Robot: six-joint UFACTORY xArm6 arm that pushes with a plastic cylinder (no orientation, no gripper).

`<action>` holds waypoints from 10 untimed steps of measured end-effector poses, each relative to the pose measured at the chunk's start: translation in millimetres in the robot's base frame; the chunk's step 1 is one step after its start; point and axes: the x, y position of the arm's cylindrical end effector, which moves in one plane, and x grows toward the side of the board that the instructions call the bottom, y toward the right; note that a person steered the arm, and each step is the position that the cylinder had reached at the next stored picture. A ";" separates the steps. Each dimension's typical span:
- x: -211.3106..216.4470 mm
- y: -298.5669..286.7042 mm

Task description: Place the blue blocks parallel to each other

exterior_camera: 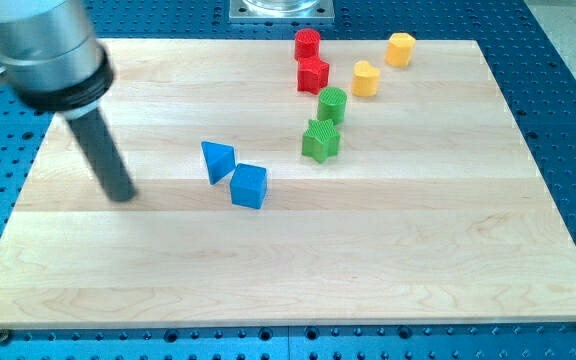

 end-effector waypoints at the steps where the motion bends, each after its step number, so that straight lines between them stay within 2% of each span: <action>1: -23.2 62.3; 3: -17.8 186.5; 4: -4.6 180.2; 5: -16.4 137.3; 6: 4.0 126.7; 7: 46.4 161.0; 8: 63.2 133.2; 9: 59.0 76.1; 10: 78.1 24.0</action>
